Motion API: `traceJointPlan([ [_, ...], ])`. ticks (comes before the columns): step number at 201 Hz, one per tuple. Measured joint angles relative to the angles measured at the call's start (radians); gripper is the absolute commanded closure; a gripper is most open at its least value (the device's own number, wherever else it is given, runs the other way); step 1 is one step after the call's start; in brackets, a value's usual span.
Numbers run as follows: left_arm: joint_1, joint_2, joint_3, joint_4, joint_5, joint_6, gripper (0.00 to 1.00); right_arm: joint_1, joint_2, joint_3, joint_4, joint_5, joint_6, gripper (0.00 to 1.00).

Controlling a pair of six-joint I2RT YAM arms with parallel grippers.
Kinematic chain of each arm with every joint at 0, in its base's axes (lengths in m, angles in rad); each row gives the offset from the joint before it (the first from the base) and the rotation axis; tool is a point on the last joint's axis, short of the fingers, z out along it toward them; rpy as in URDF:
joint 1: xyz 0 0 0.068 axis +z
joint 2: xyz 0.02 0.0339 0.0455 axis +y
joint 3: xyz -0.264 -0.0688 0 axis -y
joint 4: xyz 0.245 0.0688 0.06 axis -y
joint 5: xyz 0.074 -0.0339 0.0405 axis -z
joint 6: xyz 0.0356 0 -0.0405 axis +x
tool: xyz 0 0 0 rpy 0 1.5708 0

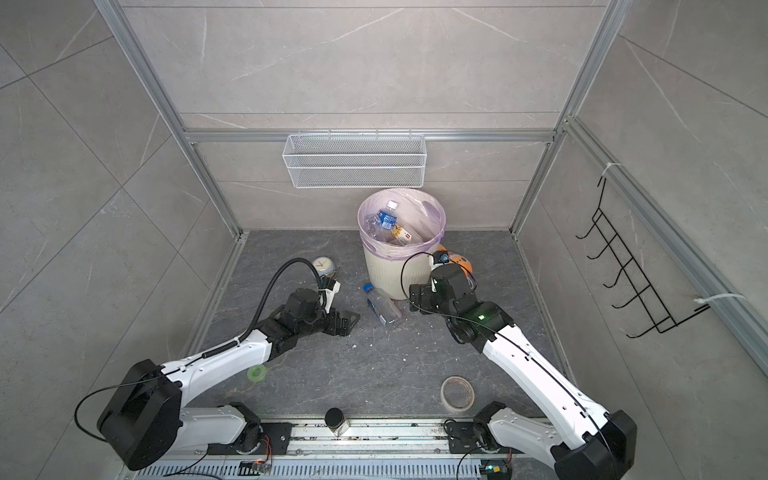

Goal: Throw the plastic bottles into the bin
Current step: 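Return the right gripper to the blue-capped clear bottle on the floor, then lower the right gripper and close it on the blue-capped bottle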

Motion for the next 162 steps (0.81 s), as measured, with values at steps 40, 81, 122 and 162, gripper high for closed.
traceJointPlan([
  [40,0.0,0.053,0.015,-0.01,-0.001,0.048,0.0,0.031,0.085,-0.037,0.052,-0.051,-0.008,0.08],
  [81,0.0,0.052,0.012,-0.014,-0.001,0.077,0.0,0.084,0.192,-0.037,0.093,-0.053,-0.015,0.09],
  [122,0.0,0.035,-0.039,-0.013,-0.001,0.103,0.0,0.133,0.298,-0.037,0.116,-0.039,-0.027,0.09],
  [162,0.0,0.032,-0.081,0.0,-0.001,0.128,0.0,0.166,0.398,0.001,0.131,-0.024,-0.039,0.09],
])
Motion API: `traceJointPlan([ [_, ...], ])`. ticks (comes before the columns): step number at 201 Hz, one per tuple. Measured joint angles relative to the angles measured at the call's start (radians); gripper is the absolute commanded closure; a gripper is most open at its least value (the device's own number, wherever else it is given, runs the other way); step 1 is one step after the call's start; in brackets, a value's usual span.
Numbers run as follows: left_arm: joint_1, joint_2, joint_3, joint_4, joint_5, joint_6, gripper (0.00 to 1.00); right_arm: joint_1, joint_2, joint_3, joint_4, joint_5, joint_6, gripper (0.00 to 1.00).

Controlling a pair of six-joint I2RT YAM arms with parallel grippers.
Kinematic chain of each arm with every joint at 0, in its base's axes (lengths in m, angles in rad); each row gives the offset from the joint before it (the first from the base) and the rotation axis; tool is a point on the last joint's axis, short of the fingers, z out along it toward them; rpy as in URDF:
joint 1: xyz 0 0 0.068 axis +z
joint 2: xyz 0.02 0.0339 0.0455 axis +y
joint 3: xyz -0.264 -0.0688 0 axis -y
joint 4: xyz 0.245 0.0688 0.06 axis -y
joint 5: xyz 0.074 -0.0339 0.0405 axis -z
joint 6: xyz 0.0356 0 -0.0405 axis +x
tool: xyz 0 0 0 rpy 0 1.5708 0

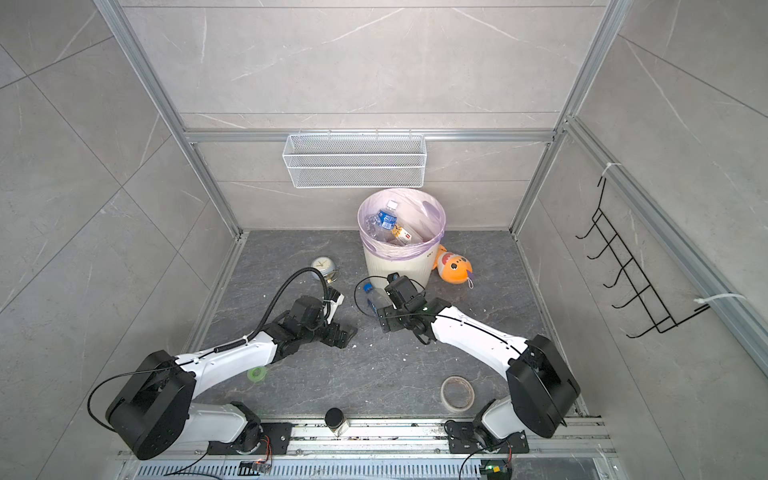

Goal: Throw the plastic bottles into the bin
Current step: 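Lower the right gripper and close it on the blue-capped bottle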

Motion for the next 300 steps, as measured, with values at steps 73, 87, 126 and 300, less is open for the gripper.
traceJointPlan([
  [73,0.0,-0.01,-0.059,0.05,0.001,0.039,0.0,0.011,0.178,0.122,0.013,0.043,-0.049,0.04],
  [87,0.0,-0.015,-0.064,0.05,0.0,0.044,0.0,0.011,0.204,0.143,0.015,0.051,-0.056,0.04],
  [126,0.0,-0.042,-0.065,0.055,-0.003,0.051,0.0,0.011,0.283,0.193,0.017,0.06,-0.077,0.07],
  [300,0.0,-0.026,-0.065,0.056,-0.051,0.052,0.0,0.011,0.359,0.214,0.016,0.053,-0.11,0.33],
])
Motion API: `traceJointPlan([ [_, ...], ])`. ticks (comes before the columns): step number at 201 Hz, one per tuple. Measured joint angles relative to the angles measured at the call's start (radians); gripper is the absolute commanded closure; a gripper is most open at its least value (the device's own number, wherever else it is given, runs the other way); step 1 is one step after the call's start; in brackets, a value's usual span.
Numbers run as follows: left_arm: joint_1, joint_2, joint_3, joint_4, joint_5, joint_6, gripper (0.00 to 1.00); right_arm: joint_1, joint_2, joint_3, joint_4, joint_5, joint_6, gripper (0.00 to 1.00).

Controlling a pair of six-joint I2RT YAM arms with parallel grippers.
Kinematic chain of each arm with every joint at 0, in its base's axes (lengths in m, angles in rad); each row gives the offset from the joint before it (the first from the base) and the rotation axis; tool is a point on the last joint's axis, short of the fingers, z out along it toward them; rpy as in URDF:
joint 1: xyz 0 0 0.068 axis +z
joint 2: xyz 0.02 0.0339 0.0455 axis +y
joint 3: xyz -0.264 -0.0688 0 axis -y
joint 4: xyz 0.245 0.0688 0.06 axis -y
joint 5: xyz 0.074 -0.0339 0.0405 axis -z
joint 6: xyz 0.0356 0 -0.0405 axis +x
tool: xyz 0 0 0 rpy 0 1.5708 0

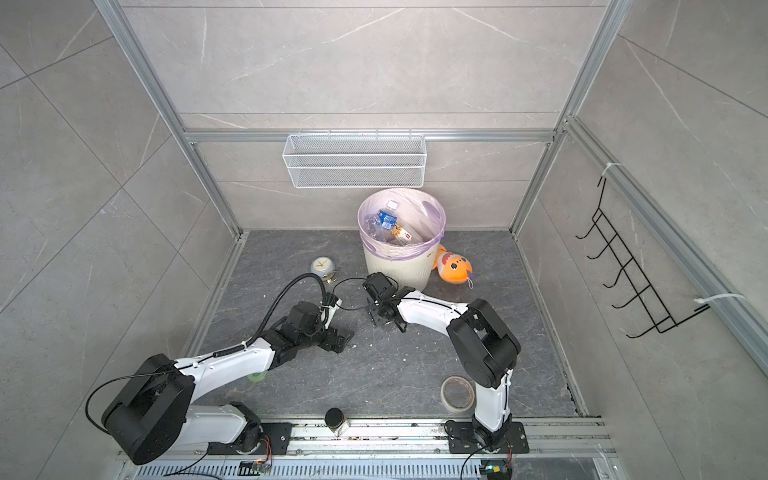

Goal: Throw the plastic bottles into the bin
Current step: 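Lower the right gripper and close it on the blue-capped bottle, then lift the blue-capped bottle upright with the right gripper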

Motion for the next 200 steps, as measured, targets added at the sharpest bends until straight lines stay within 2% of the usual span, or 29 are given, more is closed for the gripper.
traceJointPlan([
  [43,0.0,0.0,0.0,0.0,-0.002,0.0,0.0,0.0,-0.006,-0.013,0.008,-0.003,-0.006,0.46],
  [82,0.0,0.0,0.0,0.001,-0.002,0.0,0.0,0.005,-0.103,-0.107,0.028,-0.003,-0.007,0.47],
  [117,0.0,0.006,0.0,0.003,-0.001,0.0,0.0,0.034,-0.275,-0.225,0.06,0.001,-0.003,0.47],
  [200,0.0,0.036,0.0,0.004,0.006,0.0,0.0,0.108,-0.815,-0.549,0.075,0.082,0.088,0.48],
])
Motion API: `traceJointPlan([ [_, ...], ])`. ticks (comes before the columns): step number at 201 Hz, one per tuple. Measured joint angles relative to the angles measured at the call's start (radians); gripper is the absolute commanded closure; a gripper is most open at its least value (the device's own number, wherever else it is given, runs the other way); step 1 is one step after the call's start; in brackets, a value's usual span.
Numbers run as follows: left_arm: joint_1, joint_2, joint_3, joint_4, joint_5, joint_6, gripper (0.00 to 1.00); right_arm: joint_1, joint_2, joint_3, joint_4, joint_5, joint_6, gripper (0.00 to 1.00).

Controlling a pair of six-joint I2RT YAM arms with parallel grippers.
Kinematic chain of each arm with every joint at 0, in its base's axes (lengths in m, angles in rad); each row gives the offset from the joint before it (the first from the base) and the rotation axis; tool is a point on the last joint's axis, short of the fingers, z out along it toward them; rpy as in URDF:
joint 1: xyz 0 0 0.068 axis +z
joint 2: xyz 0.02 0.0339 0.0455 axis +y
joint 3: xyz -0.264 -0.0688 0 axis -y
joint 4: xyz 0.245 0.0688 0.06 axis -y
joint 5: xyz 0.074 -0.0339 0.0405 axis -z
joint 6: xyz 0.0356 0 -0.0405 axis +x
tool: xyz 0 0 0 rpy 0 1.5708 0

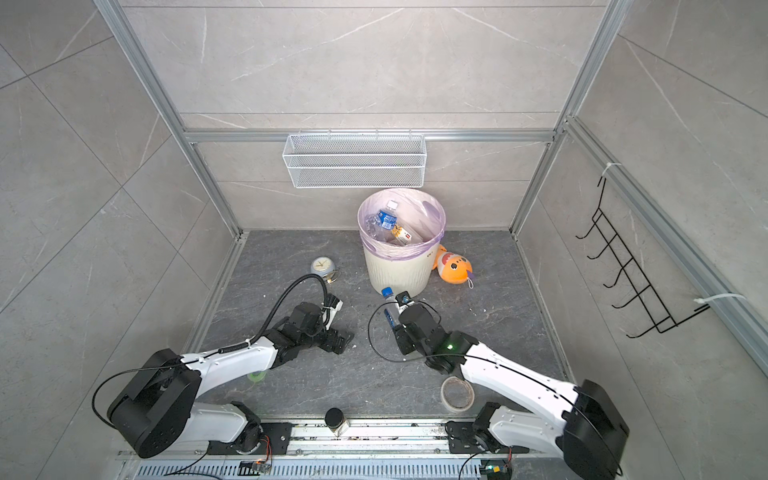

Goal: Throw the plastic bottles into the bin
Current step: 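Lift the blue-capped bottle upright with the right gripper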

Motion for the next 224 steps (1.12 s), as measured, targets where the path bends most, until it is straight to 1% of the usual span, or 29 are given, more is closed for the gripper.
traceJointPlan([
  [30,0.0,0.002,0.0,0.0,0.002,0.0,0.0,0.001,-0.193,-0.063,-0.032,0.035,0.046,0.48],
  [72,0.0,0.013,0.0,0.0,0.019,0.0,0.0,0.003,-0.395,-0.105,-0.088,0.072,0.097,0.49],
  [91,0.0,0.013,0.0,0.0,0.02,0.0,0.0,0.005,-0.458,-0.105,-0.115,0.086,0.11,0.49],
  [123,0.0,0.013,0.0,0.0,0.02,0.0,0.0,0.005,-0.51,-0.09,-0.162,0.112,0.119,0.5],
  [153,0.0,0.013,0.0,0.0,0.02,0.0,0.0,0.005,-0.505,-0.008,-0.205,0.139,0.119,0.52],
  [183,0.0,0.013,0.0,0.0,0.021,0.0,0.0,0.005,-0.434,0.127,-0.21,0.181,0.1,0.52],
  [204,0.0,0.013,0.0,0.001,0.021,0.0,0.0,0.005,-0.341,0.24,-0.207,0.212,0.064,0.53],
  [209,0.0,0.013,0.0,0.001,0.022,0.0,0.0,0.005,-0.318,0.268,-0.209,0.22,0.058,0.54],
  [224,0.0,0.013,0.0,0.001,0.024,0.0,0.0,-0.003,-0.197,0.403,-0.214,0.251,0.027,0.56],
])
